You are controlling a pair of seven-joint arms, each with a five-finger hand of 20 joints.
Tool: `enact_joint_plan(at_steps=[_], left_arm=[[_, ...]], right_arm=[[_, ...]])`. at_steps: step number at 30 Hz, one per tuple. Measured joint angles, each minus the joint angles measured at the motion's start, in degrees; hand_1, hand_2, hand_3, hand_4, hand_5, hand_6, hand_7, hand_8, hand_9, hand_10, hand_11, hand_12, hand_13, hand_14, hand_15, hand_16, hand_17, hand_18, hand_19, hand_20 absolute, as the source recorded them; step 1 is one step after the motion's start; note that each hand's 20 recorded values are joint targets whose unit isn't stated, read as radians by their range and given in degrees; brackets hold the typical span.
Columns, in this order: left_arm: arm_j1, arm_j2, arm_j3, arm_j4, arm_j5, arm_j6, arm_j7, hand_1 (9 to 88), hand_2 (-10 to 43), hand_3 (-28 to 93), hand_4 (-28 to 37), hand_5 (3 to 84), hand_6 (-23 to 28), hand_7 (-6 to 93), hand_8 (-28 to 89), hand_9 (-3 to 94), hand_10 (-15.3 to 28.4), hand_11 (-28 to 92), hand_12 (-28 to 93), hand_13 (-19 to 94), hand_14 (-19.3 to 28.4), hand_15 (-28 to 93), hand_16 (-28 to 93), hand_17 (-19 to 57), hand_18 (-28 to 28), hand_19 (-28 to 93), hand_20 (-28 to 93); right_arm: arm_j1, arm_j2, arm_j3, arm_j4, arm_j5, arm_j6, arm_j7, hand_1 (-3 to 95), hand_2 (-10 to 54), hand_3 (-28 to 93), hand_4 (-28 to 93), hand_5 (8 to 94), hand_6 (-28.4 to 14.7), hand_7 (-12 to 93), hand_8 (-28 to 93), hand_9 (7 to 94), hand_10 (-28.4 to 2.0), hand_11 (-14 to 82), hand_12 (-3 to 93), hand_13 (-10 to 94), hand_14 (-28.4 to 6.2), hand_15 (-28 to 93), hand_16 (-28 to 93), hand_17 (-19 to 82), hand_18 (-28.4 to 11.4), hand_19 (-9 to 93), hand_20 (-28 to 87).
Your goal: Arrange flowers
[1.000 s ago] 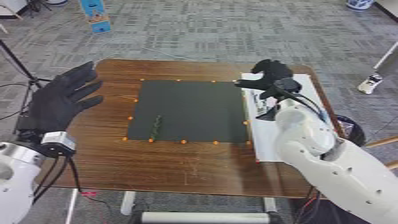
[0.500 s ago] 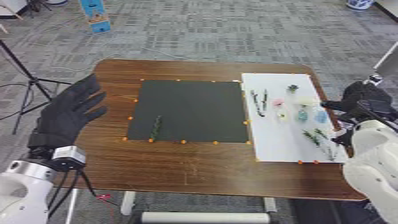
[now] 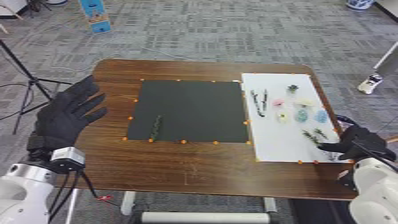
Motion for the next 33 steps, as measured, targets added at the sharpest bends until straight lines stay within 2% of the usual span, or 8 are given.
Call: enact_joint_plan(at_steps=[4,10,13,14,21,24,27,33], left_arm=[[-0.01,-0.04,0.0,0.14,-1.39,-0.01,0.16,22.5,-9.2,68,-28.3,26.5,2.1,16.2,-9,23.7,10.8,13,16,19,13.0,17,4,-11.9,21.9,41,8],[-0.01,-0.01,0.0,0.21,-1.48,-0.01,0.23,22.4,-8.8,68,-28.3,26.6,2.2,16.2,-8,23.8,10.9,13,16,19,13.0,17,4,-11.9,21.9,41,8],[0.06,0.0,-0.07,0.21,-1.51,0.0,0.27,22.3,-8.7,68,-28.3,26.7,2.2,16.2,-9,23.8,11.0,13,16,19,13.1,17,4,-11.9,21.9,41,8],[0.11,0.01,-0.12,0.21,-1.51,0.0,0.29,22.4,-8.6,68,-28.3,26.7,2.2,16.2,-8,23.9,11.0,13,16,19,13.1,17,4,-11.9,21.9,41,8],[0.77,0.01,-0.88,0.1,-1.54,0.1,0.57,22.4,-8.2,68,-28.3,26.8,2.2,16.3,-9,24.0,11.0,14,16,20,13.0,17,4,-11.9,21.9,41,8],[1.16,0.01,-1.21,0.03,-1.59,0.18,0.72,22.3,-8.2,68,-28.3,26.8,2.2,16.3,-9,24.0,11.0,14,16,19,13.0,17,4,-11.9,21.9,41,8],[1.61,0.01,-1.68,-0.15,-1.59,0.19,0.81,22.3,-8.2,68,-28.3,26.9,2.2,16.4,-9,24.0,10.9,14,16,19,13.1,17,4,-11.9,21.9,41,8],[2.97,-0.02,-3.69,-0.93,-1.59,0.46,1.01,22.2,-8.2,68,-28.3,26.9,2.2,16.5,-9,24.0,10.8,14,16,20,13.1,17,4,-11.9,21.9,41,8]], right_arm=[[0.36,-0.22,-1.31,0.5,0.07,-0.73,0.35,31.4,-9.5,65,-28,67.9,-1.2,47,-13,70.4,-12.8,61.2,46.7,70,-10.7,86,45,38,-23.4,93,57],[2.28,0.02,-4.73,2.88,-0.41,-0.95,1.22,31.0,-9.5,76,-28,69.1,-0.6,48,-13,71.4,-12.6,62.0,46.2,72,-10.0,86,44,40,-23.3,93,58],[4.01,0.27,-6.18,3.85,-1.03,-0.82,1.68,35.3,-9.5,74,-28,69.1,-0.5,46,11,72.3,-12.2,63.1,45.4,73,-10.0,87,43,41,-23.5,93,59],[4.43,0.32,-6.52,4.18,-1.12,-0.74,1.71,37.7,-9.5,74,-28,69.2,-0.5,47,14,73.1,-12.0,63.4,45.5,73,-9.8,87,43,41,-23.4,93,59],[5.97,0.45,-8.71,5.99,-2.08,1.35,1.43,45.7,-9.5,78,-26,70.4,0.2,50,16,76.3,-10.9,64.6,45.5,75,-9.0,89,43,43,-23.1,93,61],[6.32,0.5,-9.34,6.46,-2.3,2.56,0.84,45.1,-9.5,79,-24,70.7,0.1,52,16,77.3,-10.9,65.8,44.9,76,-9.0,89,43,43,-23.3,93,62],[6.36,0.6,-9.83,6.77,-2.35,4.05,-0.49,41.8,-9.5,81,-14,69.7,-0.1,57,21,78.2,-10.8,69.4,45.4,77,-9.4,91,43,44,-23.6,93,64],[8.62,0.62,-14.05,7.45,-1.7,9.42,-4.61,39.0,-9.5,82,-8,69.3,0.5,61,25,79.9,-10.4,72.7,47.0,79,-9.2,93,43,46,-23.5,93,67]])
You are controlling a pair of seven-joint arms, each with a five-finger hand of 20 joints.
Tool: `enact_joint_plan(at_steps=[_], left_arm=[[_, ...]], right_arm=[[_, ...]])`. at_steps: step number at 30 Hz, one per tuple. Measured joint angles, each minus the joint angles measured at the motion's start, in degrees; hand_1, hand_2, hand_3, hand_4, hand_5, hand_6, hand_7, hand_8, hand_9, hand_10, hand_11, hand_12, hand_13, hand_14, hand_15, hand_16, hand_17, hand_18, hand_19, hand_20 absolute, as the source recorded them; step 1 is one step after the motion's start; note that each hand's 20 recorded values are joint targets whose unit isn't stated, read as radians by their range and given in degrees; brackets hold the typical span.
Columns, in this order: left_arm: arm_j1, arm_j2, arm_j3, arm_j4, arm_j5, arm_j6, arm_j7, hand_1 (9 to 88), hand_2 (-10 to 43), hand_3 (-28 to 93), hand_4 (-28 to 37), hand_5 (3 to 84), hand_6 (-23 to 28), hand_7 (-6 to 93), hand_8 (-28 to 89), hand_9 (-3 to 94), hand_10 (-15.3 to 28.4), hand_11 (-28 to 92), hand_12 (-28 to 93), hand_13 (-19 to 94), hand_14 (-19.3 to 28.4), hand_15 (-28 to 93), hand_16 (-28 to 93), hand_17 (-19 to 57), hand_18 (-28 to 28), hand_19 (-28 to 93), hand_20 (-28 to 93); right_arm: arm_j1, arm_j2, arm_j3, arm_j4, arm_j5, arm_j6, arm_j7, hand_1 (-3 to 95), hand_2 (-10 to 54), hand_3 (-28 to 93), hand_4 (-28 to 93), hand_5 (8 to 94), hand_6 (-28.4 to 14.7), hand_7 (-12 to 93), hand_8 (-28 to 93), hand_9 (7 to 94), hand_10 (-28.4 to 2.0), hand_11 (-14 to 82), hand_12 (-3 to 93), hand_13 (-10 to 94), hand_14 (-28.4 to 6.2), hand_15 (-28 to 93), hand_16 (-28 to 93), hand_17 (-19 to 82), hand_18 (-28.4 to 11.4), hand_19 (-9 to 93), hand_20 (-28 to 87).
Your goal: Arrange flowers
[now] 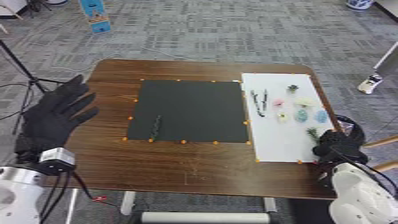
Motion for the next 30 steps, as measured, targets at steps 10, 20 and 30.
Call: enact_joint_plan(at_steps=[10,20,30], left_arm=[[0.26,1.61,-2.12,-0.27,-0.1,-0.03,-0.34,22.2,-8.3,68,-28.3,26.9,2.2,16.4,-9,24.0,10.8,14,16,20,13.0,17,4,-11.9,21.9,41,8],[-1.86,3.99,-2.29,0.0,-0.15,-0.05,-1.04,22.2,-8.2,68,-28.3,27.1,2.3,16.2,-9,24.1,10.9,14,16,20,13.1,17,4,-11.8,21.9,41,8],[-5.94,7.35,1.59,2.16,-0.42,-0.99,-3.01,22.1,-8.3,68,-28.3,27.1,2.3,16.0,-8,24.0,10.9,14,16,20,13.1,17,4,-11.9,21.9,41,8]], right_arm=[[15.32,0.5,-16.0,0.8,1.3,10.94,-3.0,36.7,-9.5,83,-5,71.6,1.7,61,28,82.4,-9.1,73.1,48.0,82,-8.3,93,43,50,-23.4,93,69],[36.5,-6.98,-36.33,7.82,5.23,8.49,-6.86,37.0,-8.6,83,-7,72.2,1.7,59,28,82.7,-9.0,72.4,48.3,83,-7.7,93,42,51,-23.3,93,69],[56.15,-20.44,-53.71,22.24,7.99,0.02,-7.59,36.6,-7.7,83,-7,73.3,2.2,58,27,83.4,-9.0,71.5,48.2,83,-7.7,93,42,51,-23.5,93,69]])
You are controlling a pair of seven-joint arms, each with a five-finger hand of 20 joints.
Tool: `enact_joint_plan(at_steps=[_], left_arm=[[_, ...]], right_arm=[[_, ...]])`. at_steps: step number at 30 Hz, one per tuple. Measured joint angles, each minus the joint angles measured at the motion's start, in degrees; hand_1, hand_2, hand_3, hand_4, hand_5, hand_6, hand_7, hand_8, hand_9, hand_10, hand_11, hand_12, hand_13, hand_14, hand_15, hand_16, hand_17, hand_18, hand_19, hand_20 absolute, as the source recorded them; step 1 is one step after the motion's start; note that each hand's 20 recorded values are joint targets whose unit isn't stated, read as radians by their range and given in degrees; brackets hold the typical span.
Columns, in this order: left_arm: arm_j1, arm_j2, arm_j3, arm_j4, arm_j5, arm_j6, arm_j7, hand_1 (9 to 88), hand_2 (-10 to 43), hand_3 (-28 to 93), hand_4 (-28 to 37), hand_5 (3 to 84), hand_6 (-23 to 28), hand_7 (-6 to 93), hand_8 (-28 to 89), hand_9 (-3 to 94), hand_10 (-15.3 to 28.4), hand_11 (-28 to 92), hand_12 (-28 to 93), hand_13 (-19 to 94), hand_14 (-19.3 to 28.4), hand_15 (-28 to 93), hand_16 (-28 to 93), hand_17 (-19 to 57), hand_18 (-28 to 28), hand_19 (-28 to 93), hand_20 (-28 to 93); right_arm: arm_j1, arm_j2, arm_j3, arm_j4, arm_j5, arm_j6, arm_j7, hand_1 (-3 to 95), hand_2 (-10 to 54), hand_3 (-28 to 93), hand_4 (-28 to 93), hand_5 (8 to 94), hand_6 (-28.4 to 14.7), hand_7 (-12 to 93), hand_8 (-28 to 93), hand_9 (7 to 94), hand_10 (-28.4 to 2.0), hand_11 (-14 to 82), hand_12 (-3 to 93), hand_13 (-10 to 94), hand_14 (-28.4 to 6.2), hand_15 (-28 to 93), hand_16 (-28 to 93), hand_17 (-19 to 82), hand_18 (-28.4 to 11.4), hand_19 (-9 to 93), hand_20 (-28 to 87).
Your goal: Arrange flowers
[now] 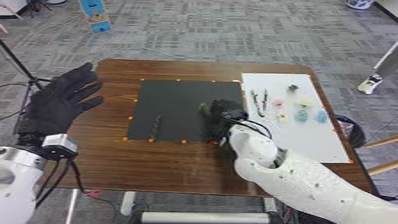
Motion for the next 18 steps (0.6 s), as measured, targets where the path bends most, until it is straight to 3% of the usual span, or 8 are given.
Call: enact_joint_plan(at_steps=[5,13,18], left_arm=[[-2.11,1.18,0.95,0.33,-0.05,-0.57,-0.83,22.3,-8.2,68,-28.3,27.0,2.2,15.9,-8,24.0,11.0,13,16,20,13.1,17,4,-11.9,21.9,41,8],[-2.31,2.14,0.9,0.29,-0.18,-0.76,-1.03,22.2,-8.2,68,-28.3,27.0,2.2,16.0,-8,24.0,10.9,13,16,20,13.0,17,4,-11.9,21.9,41,8],[-2.34,2.73,0.67,0.29,-0.18,-0.76,-0.87,22.2,-8.3,68,-28.3,27.0,2.2,16.0,-8,24.0,10.9,13,16,20,13.1,17,4,-11.9,21.9,41,8]], right_arm=[[0.76,-2.55,-1.32,0.25,0.64,-1.7,0.32,36.2,-6.8,82,-6,76.2,2.8,55,26,85.1,-8.6,70.1,48.5,84,-7.7,92,42,53,-23.4,93,69],[1.78,-3.77,-1.68,-0.91,1.54,-10.71,1.28,35.5,-3.7,82,-9,79.1,2.5,50,27,85.5,-8.6,69.0,49.4,85,-7.7,91,43,53,-23.4,93,69],[2.71,-5.34,-1.04,0.38,5.05,-12.22,1.71,35.5,-2.9,82,-10,79.8,2.4,48,27,85.5,-8.6,68.4,49.5,85,-7.7,91,43,53,-23.4,93,69]])
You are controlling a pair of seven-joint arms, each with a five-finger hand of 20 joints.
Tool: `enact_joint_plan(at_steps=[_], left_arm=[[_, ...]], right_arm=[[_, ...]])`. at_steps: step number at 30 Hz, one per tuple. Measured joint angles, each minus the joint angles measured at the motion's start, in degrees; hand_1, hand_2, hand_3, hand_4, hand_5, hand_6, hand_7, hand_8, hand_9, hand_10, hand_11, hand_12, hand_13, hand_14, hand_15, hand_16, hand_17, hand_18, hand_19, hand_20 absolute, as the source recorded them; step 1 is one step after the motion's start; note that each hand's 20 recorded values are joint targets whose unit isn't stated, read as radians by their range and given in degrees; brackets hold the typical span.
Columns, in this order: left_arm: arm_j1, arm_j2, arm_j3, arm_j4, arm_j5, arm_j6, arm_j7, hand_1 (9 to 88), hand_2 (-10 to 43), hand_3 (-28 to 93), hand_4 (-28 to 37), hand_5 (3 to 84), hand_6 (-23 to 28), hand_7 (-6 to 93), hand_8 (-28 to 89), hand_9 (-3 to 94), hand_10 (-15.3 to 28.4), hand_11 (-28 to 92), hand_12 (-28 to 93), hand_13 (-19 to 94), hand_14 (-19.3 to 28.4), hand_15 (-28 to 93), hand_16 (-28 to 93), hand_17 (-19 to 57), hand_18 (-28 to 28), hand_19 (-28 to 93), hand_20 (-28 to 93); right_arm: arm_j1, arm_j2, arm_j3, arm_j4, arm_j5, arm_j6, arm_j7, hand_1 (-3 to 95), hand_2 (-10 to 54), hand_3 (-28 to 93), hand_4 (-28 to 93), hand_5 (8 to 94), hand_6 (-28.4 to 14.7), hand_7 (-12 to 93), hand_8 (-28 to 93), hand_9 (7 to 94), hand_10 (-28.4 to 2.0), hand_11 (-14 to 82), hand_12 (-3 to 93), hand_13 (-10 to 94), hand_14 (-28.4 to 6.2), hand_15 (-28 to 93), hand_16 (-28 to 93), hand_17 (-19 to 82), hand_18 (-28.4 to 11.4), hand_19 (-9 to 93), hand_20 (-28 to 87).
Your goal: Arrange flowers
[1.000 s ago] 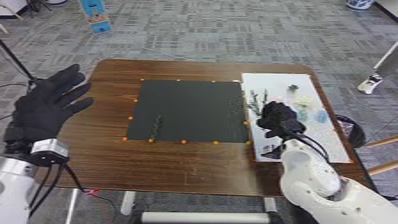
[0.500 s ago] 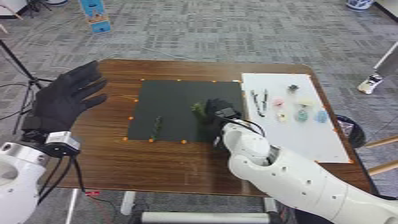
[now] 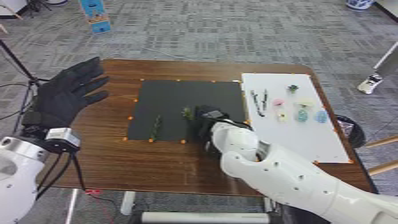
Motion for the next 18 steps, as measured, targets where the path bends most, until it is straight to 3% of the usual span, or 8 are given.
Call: enact_joint_plan(at_steps=[4,11,18], left_arm=[[-1.07,1.04,0.62,0.29,-0.01,-0.12,0.07,22.3,-8.1,68,-28.3,26.9,2.1,16.0,-8,24.0,10.9,13,16,20,13.2,17,4,-11.9,21.9,41,8],[-7.0,4.05,4.44,2.07,-0.18,-1.06,-0.19,22.3,-8.1,68,-28.3,26.9,2.2,16.0,-8,23.9,10.9,13,16,19,13.1,17,4,-11.9,21.9,41,8],[-8.98,5.32,4.77,2.13,-0.36,-1.78,-0.19,22.2,-8.2,68,-28.3,26.8,2.0,16.2,-8,23.8,10.8,13,16,19,13.1,17,4,-11.9,21.9,41,8]], right_arm=[[0.11,-1.44,0.84,1.22,0.93,0.0,0.47,35.3,-2.2,82,-10,80.0,2.4,47,27,85.6,-8.7,68.2,49.5,85,-7.7,91,43,54,-23.5,93,69],[-0.88,-1.95,2.42,0.99,1.58,0.03,1.27,34.5,-0.7,82,-11,80.5,2.4,47,27,86.0,-8.7,67.6,49.4,85,-7.6,91,43,54,-23.6,93,69],[-1.1,-1.75,2.51,0.26,1.86,0.02,1.81,33.4,1.2,83,-11,81.3,2.2,46,26,86.4,-8.7,67.2,49.3,85,-7.6,91,42,54,-23.6,93,69]])
